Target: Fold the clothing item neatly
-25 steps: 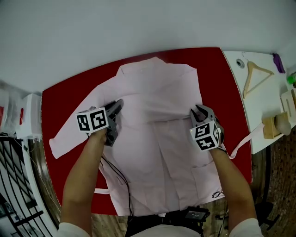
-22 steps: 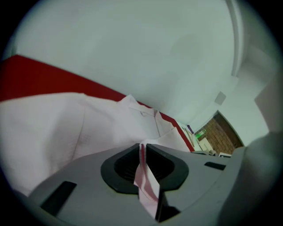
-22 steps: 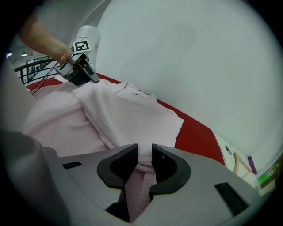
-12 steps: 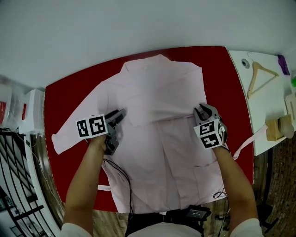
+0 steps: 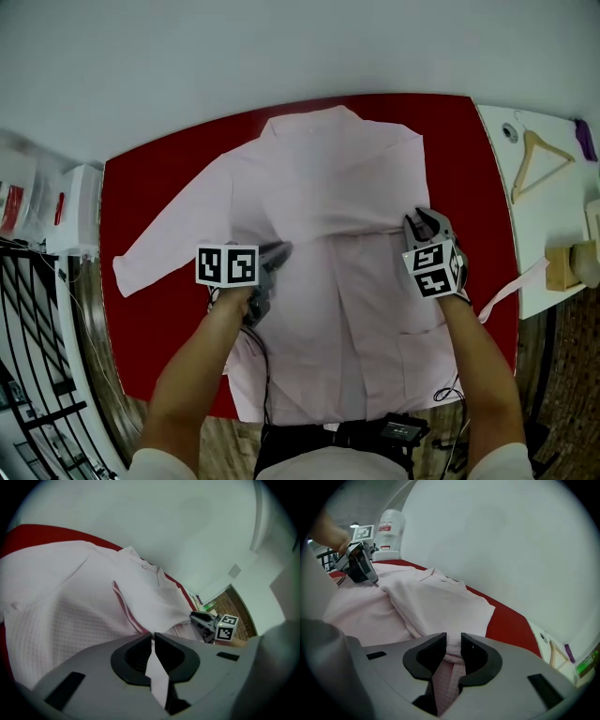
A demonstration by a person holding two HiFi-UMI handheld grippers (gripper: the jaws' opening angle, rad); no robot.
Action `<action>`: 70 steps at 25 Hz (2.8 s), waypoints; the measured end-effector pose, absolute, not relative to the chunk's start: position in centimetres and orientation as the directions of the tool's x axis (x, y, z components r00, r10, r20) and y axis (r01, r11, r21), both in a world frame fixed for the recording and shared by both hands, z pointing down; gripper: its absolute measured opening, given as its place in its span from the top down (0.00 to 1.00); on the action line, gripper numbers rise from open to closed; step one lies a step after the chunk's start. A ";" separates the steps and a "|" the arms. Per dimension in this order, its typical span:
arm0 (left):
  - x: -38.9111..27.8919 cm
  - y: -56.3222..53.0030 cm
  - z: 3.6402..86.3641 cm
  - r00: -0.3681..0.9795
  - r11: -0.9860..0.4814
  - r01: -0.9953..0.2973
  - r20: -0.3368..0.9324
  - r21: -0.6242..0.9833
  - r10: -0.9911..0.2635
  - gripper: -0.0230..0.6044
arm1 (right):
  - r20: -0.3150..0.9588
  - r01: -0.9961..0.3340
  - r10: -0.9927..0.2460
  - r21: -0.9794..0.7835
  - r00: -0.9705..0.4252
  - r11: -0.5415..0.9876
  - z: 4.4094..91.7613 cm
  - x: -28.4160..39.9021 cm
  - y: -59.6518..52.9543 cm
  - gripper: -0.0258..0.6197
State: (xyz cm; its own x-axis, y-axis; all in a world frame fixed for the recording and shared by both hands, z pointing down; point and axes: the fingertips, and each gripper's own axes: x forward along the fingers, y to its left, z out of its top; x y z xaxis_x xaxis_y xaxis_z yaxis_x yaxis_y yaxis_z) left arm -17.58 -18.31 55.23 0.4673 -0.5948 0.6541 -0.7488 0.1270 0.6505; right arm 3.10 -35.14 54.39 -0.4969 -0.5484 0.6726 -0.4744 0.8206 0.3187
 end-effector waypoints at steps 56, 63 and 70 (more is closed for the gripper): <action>-33.5 5.5 43.3 0.078 0.095 -0.715 0.214 0.693 -0.974 0.94 | 0.570 -0.211 -0.391 0.356 -0.723 0.910 44.7 -14.8 -11.5 0.80; -39.6 10.0 43.5 0.032 0.110 -0.696 0.184 0.709 -0.982 0.88 | 0.582 -0.065 -0.294 0.382 -0.758 0.922 45.3 -24.4 -4.2 0.80; -45.5 14.3 45.2 -0.040 0.172 -0.668 0.196 0.724 -0.980 0.86 | 0.610 0.148 -0.137 0.393 -0.781 0.908 46.9 -34.2 4.1 0.80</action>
State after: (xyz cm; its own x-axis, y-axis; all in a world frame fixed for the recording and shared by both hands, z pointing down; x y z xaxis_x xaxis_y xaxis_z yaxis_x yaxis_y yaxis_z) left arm -45.48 14.34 45.19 -0.0400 -0.9798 0.1962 -0.6676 0.1723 0.7243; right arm -34.22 4.13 46.92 -0.7808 -0.1365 0.6097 0.1479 0.9077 0.3927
